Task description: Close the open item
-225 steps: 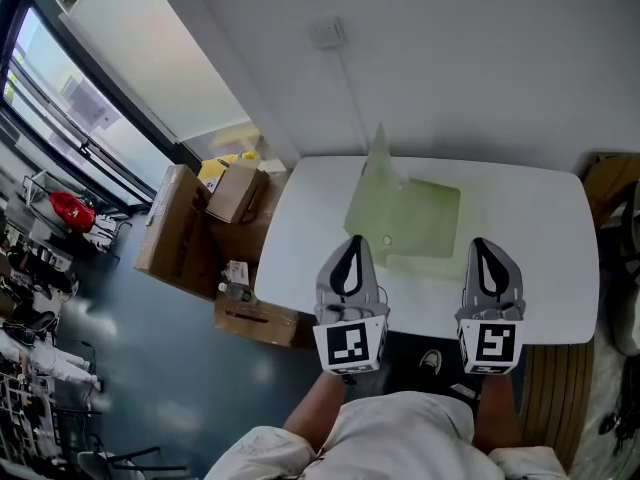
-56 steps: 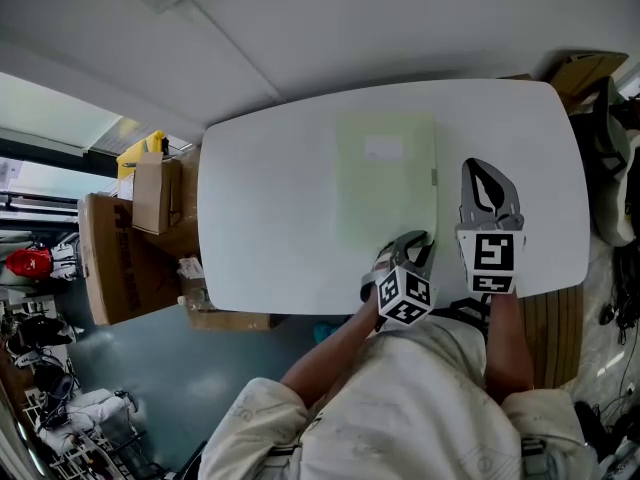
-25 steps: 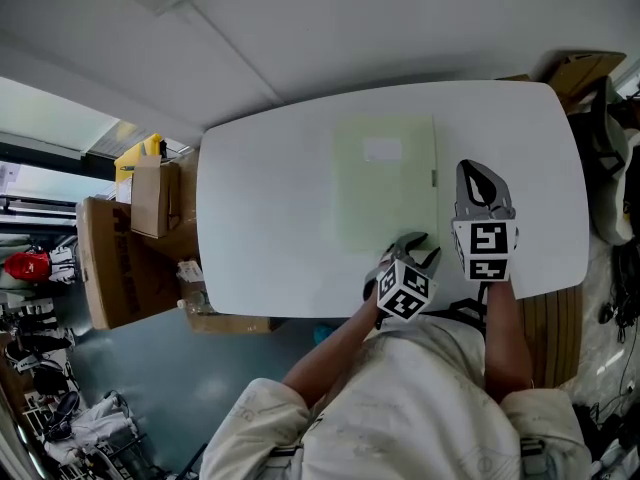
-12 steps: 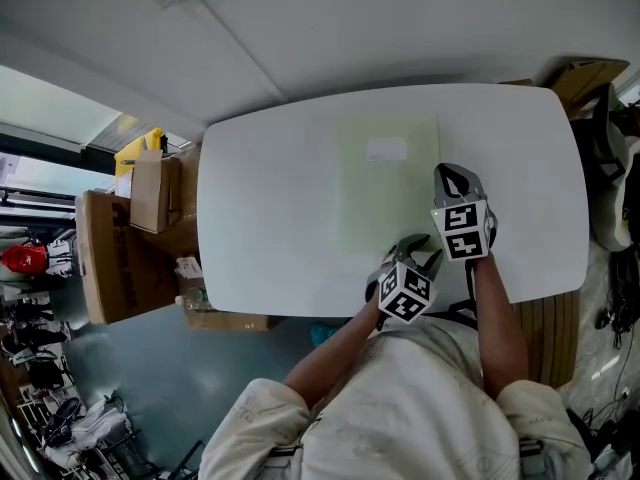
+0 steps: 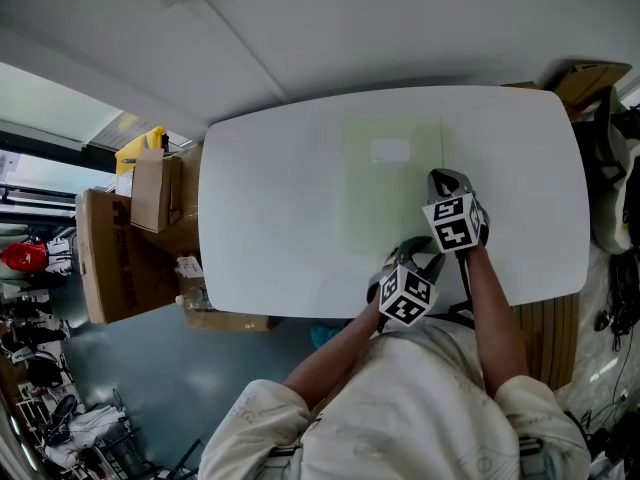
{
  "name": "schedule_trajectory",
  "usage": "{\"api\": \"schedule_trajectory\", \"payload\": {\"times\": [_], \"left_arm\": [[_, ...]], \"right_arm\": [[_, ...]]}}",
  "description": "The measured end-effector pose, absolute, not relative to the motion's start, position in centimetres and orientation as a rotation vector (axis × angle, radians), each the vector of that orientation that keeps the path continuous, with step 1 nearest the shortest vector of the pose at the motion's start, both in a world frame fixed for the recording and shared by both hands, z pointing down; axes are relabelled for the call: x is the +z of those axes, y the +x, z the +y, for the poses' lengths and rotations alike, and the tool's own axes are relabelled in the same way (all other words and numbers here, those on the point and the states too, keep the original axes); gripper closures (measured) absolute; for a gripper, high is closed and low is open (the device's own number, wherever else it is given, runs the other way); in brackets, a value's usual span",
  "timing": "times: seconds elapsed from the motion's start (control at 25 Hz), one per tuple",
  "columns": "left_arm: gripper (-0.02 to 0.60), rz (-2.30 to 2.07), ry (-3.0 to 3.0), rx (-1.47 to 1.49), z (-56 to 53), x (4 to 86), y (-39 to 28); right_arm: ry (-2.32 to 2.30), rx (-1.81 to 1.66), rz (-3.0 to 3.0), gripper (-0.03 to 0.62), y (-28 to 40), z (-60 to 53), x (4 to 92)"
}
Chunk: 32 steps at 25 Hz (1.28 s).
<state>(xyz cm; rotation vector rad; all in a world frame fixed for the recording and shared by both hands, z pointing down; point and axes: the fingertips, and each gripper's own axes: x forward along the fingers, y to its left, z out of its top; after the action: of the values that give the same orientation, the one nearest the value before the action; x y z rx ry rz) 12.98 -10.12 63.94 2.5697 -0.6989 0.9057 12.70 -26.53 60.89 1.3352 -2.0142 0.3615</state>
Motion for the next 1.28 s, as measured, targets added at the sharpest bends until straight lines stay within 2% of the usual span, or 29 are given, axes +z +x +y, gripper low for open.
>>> {"api": "schedule_trajectory", "payload": {"times": [0.8, 1.28], "left_arm": [[0.422, -0.724, 2.561, 0.843, -10.1, 63.3, 13.0], [0.423, -0.842, 2.486, 0.704, -11.5, 61.7, 10.4]], "right_arm": [[1.315, 0.436, -1.991, 0.592, 13.1, -26.4, 62.7], [1.353, 0.499, -2.025, 0.591, 13.4, -26.4, 62.9]]}}
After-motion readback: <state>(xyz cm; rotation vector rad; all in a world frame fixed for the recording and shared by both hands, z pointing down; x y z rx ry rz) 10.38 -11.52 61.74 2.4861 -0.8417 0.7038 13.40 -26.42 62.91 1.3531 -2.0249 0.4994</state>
